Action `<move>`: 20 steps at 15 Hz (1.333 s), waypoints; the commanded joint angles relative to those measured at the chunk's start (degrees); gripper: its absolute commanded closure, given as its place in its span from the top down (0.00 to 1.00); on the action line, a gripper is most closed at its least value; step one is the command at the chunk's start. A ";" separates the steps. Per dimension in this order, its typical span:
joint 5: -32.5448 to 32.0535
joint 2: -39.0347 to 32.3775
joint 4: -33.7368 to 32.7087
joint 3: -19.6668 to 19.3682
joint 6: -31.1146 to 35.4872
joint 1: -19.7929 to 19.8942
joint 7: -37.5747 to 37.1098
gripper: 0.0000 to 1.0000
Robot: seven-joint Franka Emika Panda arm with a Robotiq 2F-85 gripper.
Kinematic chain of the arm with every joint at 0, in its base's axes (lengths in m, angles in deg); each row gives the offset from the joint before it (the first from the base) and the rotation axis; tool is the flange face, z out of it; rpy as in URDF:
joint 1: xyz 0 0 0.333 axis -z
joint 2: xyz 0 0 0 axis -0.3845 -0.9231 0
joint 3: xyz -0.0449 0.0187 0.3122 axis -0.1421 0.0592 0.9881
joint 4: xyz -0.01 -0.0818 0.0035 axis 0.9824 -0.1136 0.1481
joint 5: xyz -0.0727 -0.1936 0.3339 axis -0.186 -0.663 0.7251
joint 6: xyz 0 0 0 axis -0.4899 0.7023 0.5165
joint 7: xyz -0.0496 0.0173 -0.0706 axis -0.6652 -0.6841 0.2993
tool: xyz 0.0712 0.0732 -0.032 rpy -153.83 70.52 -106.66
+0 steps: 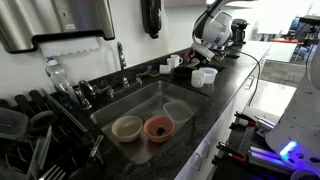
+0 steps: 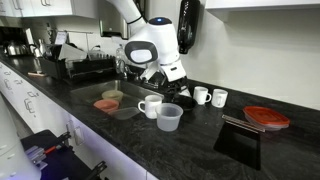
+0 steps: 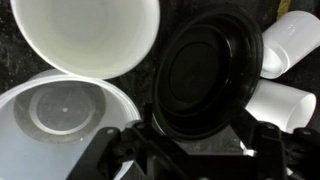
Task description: Move the black bowl from the left to the right side of the sink
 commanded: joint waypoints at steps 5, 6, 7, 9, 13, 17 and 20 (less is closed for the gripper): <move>-9.18 12.20 3.57 1.30 -2.00 -0.47 -0.54 1.00; -11.46 14.80 4.55 1.87 -3.86 -0.62 -0.92 1.00; -12.57 17.19 5.18 2.46 -5.70 -0.95 -0.82 1.00; -13.90 22.14 6.36 4.24 -9.89 -1.68 0.15 1.00; -13.02 22.42 6.27 4.58 -9.28 -1.98 -0.52 1.00; -13.08 22.04 6.58 4.37 -9.28 -1.89 -0.23 1.00; -13.09 22.05 6.57 4.37 -9.28 -1.89 -0.23 1.00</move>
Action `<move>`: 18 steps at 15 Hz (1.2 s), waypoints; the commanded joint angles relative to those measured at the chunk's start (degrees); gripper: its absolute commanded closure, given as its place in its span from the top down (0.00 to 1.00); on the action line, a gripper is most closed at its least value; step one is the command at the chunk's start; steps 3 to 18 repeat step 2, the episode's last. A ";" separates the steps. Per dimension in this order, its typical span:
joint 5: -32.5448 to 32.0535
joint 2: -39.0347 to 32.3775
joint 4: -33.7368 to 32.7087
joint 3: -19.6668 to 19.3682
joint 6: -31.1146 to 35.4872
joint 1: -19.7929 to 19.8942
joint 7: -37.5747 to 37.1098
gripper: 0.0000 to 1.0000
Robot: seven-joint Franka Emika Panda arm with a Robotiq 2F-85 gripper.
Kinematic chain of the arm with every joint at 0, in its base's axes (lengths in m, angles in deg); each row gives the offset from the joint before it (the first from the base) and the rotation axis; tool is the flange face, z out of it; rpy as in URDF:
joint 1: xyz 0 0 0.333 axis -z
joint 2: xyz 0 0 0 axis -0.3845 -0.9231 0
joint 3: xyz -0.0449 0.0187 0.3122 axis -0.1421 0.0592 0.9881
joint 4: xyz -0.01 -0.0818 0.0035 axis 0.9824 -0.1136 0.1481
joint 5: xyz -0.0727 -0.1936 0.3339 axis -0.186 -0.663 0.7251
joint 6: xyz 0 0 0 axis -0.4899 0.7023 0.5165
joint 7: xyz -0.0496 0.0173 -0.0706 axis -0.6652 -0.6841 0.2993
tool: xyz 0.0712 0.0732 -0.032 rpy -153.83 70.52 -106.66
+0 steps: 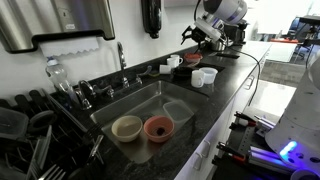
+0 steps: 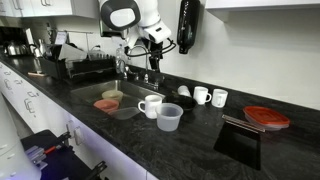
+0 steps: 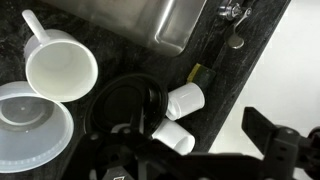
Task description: Move the black bowl from the left to the right side of the sink
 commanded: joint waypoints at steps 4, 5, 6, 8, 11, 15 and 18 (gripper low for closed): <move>-0.14 0.03 -0.04 0.16 -0.12 0.18 -0.16 1.00; -0.14 0.03 -0.04 0.16 -0.12 0.18 -0.16 1.00; -0.14 0.03 -0.04 0.16 -0.12 0.18 -0.16 1.00; -0.14 0.03 -0.04 0.16 -0.12 0.18 -0.16 1.00; -0.14 0.03 -0.04 0.16 -0.12 0.18 -0.16 1.00; -0.14 0.03 -0.04 0.16 -0.12 0.18 -0.16 1.00; -0.14 0.03 -0.04 0.16 -0.12 0.18 -0.16 1.00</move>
